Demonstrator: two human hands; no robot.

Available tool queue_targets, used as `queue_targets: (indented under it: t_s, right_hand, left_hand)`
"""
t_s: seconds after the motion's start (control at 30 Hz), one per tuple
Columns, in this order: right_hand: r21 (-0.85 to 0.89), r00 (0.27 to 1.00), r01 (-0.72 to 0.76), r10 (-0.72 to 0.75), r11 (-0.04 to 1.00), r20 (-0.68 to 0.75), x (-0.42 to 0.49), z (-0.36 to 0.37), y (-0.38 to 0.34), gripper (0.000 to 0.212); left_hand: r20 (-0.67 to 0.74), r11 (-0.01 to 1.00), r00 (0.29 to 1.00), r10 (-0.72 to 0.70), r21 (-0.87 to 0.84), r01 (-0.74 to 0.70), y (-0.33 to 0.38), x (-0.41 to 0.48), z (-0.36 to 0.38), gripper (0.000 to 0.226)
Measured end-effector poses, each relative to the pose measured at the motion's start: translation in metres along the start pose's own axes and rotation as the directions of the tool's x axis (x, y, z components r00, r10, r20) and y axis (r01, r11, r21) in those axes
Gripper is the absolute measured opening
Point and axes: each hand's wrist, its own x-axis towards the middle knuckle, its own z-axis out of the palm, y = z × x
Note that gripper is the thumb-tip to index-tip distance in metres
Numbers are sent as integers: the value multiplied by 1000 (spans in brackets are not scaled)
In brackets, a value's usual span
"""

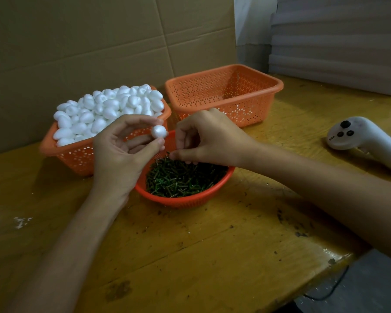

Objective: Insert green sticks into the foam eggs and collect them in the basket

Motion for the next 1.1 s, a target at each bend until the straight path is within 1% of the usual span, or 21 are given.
queue_targets:
  t_s: [0.07,0.13,0.3,0.5,0.67,0.73,0.87,0.97,1.1]
  right_hand:
    - [9,1000,3,-3,1000,-1,0,0,0,23]
    - [14,1000,7,-7,1000,0,0,0,1,23]
    - [10,1000,13,-13,1000,-1,0,1,1,23]
    - [-24,1000,20,-19,1000,21,-1,-2,-3,22]
    - [-123,994,33,-20,992,107,-1,-4,-8,26]
    - [-117,989,46,-28,992,148,-2,-6,-9,28]
    - [-136,947,65,-18,989,321,-3,-7,-12,30]
    - [-96,934,61,-22,993,357,-2,-7,-12,26]
    - [-37,931,48,-31,998,363,-1,-8,-10,19]
  left_hand:
    - [3,1000,1000,-6,-8,6,2,0,0,45]
    - [4,1000,1000,-8,-6,8,2,0,0,48]
    - [0,1000,1000,-10,-1,10,2,-1,0,49]
    - [12,1000,1000,7,17,-7,2,0,-1,42]
    - [6,999,1000,-4,31,4,2,0,-1,43]
    - [-14,999,1000,-21,49,21,3,1,0,43]
    - [-46,996,998,-37,77,40,6,1,3,42]
    - [-50,996,998,-42,79,46,7,1,3,42]
    - [-46,996,998,-38,77,41,5,1,3,42]
